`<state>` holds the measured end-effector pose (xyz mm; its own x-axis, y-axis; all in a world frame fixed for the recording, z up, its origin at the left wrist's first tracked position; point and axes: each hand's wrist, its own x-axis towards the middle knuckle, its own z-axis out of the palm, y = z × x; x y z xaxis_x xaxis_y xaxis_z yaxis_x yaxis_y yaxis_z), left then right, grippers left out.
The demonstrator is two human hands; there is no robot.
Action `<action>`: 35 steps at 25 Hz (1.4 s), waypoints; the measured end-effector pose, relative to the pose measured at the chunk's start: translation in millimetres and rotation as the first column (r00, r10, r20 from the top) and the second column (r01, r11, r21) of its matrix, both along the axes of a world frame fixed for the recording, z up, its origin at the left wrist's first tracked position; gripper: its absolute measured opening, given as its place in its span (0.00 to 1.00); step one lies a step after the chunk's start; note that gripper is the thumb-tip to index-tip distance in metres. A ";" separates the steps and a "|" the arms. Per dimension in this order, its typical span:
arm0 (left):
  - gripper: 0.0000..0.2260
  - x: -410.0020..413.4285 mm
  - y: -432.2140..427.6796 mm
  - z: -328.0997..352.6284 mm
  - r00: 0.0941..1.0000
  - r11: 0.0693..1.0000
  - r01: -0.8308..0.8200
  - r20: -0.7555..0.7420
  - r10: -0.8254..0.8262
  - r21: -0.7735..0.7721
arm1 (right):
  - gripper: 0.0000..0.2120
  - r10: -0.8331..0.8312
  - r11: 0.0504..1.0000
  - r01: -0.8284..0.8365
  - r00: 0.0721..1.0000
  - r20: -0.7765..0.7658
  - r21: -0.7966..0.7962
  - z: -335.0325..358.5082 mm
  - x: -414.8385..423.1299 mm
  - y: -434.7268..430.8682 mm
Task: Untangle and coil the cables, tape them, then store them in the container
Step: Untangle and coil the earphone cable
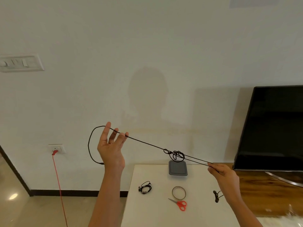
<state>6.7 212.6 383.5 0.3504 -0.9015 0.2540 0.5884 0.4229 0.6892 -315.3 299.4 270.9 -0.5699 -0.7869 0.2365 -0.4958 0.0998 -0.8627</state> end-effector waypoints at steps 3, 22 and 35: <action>0.24 1.4 -0.4 1.1 0.998 0.999 -0.017 -0.066 0.015 -0.034 | 0.10 0.032 0.999 -0.028 0.996 0.088 -0.044 5.1 2.0 2.6; 0.21 -72.5 36.9 -53.8 -0.019 0.962 0.272 1.000 0.009 -0.004 | 0.14 0.624 0.782 -0.221 0.300 0.722 -0.583 112.4 67.7 2.4; 0.10 -74.0 54.5 -28.8 0.518 0.975 0.221 0.849 -0.098 -0.022 | 0.13 0.618 0.783 -0.556 0.748 0.242 -0.279 108.1 63.3 26.5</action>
<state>-67.3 267.1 354.7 -0.2277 -0.8626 0.4518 -0.1705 0.4921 0.8537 -252.0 325.9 379.0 -0.0745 -0.9505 0.3016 -0.1143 -0.2923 -0.9495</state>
